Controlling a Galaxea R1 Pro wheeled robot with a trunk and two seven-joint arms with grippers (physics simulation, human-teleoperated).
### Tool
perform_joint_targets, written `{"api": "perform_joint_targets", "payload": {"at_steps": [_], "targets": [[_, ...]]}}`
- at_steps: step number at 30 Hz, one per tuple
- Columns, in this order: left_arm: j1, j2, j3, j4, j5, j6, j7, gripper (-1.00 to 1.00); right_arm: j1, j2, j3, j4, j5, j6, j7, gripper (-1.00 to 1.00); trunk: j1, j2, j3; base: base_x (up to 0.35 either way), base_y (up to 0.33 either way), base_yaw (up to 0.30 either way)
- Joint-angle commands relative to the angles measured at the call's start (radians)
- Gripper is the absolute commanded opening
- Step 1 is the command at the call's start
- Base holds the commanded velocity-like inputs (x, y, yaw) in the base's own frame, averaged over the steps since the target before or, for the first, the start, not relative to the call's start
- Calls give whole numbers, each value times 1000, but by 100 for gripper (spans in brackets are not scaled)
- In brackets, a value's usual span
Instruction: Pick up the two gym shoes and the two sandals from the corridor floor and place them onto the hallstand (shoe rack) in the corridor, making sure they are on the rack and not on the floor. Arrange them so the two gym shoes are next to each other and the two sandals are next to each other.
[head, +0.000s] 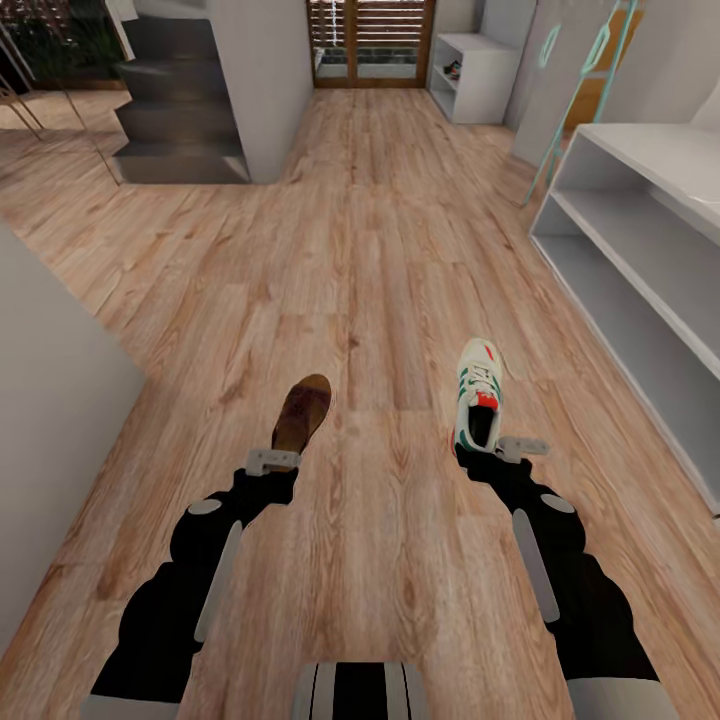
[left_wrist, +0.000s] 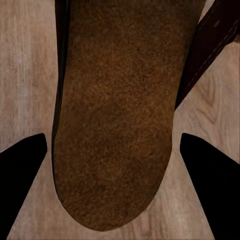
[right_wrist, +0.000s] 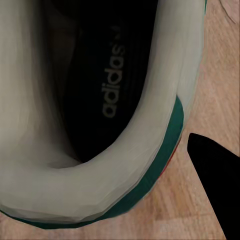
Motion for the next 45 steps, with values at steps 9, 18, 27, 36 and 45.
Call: {"api": "perform_joint_targets", "payload": {"at_steps": [9,18,27,36,45], "targets": [[4,-1,1,-1,-5,3,-6,-100,0,1,-1,-2,-10,5,-5,-100,0,0,10,340,0,203],[5,-1,1,-1,-4,3,-6,-100,0,1,-1,-2,-10,5,-6,-100,0,0,20,339,0,194],[6,-1,1,-1,-3,3,-6,-100,0,1,-1,-2,-10,5,-6,-100,0,0,30,339,0,193],[6,-1,0,-1,-3,3,-6,-100,0,1,-1,-2,-9,5,-6,-100,0,0,39,339,0,182],[5,-1,-1,-1,-3,3,-6,-100,0,1,-1,-3,-9,5,-6,-100,0,0,49,339,0,141]]}}
